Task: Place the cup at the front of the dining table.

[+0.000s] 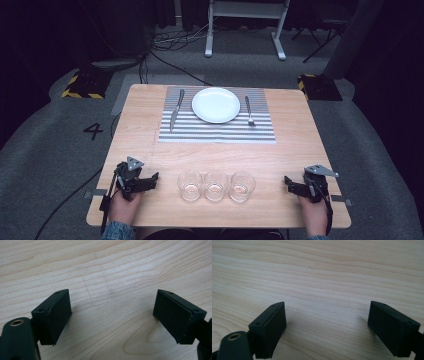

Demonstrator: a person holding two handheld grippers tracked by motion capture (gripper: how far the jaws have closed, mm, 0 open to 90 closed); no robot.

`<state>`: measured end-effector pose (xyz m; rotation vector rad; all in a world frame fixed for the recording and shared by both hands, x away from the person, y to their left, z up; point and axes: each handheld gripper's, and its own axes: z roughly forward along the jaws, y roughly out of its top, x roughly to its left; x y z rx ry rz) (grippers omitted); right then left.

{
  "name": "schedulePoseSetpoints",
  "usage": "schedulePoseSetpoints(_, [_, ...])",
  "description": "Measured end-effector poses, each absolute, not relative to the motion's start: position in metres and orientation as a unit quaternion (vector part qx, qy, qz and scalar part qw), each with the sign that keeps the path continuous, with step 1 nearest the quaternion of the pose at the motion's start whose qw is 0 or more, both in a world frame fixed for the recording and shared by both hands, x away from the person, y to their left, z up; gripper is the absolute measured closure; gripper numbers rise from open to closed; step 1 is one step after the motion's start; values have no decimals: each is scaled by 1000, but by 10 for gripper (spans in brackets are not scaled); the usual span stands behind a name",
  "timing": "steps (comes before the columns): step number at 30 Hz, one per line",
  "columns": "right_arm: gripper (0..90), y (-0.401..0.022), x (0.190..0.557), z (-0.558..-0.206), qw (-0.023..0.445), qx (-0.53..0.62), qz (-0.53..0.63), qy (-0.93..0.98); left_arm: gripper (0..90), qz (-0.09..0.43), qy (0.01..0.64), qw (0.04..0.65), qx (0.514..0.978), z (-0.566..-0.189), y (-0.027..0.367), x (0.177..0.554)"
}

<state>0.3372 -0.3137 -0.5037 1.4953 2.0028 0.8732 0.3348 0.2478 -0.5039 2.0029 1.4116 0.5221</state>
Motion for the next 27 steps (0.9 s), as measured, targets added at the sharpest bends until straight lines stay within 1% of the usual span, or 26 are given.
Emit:
schedulePoseSetpoints(8, [152, -310, 337, -504, 250, 561, 315, 724, 151, 200, 534, 312, 760, -504, 248, 335])
schedulePoseSetpoints(12, [147, -305, 338, -504, 263, 575, 309, 710, 151, 199, 535, 313, 760, -504, 248, 335])
schedulePoseSetpoints(14, [144, -303, 338, -504, 258, 578, 311, 709, 151, 199, 535, 313, 760, -504, 248, 335])
schedulePoseSetpoints(16, [138, -304, 338, -504, 260, 576, 311, 710, 151, 198, 535, 313, 760, -504, 248, 335])
schedulePoseSetpoints(17, [113, -304, 337, -503, 260, 588, 313, 699, 151, 200, 534, 312, 760, -504, 248, 335])
schedulePoseSetpoints(27, [113, -302, 323, -487, 302, 563, 367, 676, 151, 198, 535, 313, 760, -504, 248, 335])
